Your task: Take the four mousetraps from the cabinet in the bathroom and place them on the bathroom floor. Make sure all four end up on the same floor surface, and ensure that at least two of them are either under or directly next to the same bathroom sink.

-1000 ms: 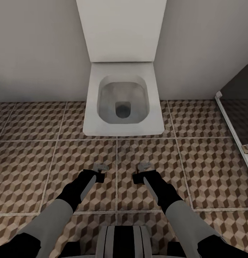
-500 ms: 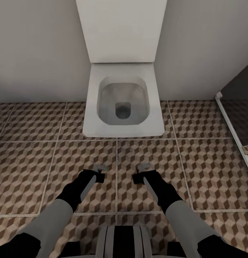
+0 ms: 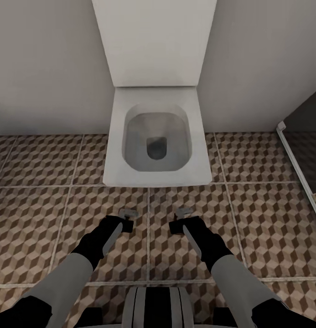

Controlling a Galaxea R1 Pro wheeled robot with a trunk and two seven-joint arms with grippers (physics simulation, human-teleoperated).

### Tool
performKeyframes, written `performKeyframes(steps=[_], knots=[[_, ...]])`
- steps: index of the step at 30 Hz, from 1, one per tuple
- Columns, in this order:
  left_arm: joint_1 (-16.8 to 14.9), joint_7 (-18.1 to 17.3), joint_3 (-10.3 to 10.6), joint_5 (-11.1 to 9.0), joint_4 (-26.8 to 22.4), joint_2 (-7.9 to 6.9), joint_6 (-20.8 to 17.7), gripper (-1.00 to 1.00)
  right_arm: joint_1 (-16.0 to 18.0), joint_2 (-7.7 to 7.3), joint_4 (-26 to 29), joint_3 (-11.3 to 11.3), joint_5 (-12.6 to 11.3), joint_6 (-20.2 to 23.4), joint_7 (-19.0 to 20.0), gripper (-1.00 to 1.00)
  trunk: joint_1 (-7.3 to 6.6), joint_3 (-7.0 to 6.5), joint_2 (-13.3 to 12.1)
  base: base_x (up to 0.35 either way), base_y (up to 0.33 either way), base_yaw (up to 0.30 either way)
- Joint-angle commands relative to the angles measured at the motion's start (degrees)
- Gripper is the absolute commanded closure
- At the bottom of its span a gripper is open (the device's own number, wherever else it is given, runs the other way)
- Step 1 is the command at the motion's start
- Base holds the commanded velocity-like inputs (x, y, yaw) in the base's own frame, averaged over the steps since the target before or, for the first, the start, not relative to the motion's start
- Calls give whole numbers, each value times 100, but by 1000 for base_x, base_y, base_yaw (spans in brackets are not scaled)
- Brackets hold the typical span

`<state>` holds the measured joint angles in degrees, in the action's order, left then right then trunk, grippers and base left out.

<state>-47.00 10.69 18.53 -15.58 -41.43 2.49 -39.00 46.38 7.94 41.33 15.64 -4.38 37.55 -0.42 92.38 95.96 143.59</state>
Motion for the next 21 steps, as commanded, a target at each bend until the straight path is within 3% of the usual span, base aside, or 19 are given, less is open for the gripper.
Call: performKeyframes(steps=[1, 15, 16, 21], knots=[[-2, 47, 19, -50, -8, -3, -20, 100, 2, -3, 6, 9, -55, 24, -2, 100, -1, 3, 1, 5, 0, 0], [4, 15, 19, -50, -10, -3, -20, 100, 1, -20, 6, 7, -55, 17, 7, 100, -1, 3, 1, 1, 0, 0], [5, 13, 19, -50, -12, -3, -20, 100, 2, -21, 6, 5, -55, 16, 7, -100, -1, 3, 1, 0, 0, 0], [6, 12, 19, -50, -12, -3, -20, 100, 2, -28, -1, -9, -55, 15, 7, -100, -1, 3, 1, 0, 0, 0]])
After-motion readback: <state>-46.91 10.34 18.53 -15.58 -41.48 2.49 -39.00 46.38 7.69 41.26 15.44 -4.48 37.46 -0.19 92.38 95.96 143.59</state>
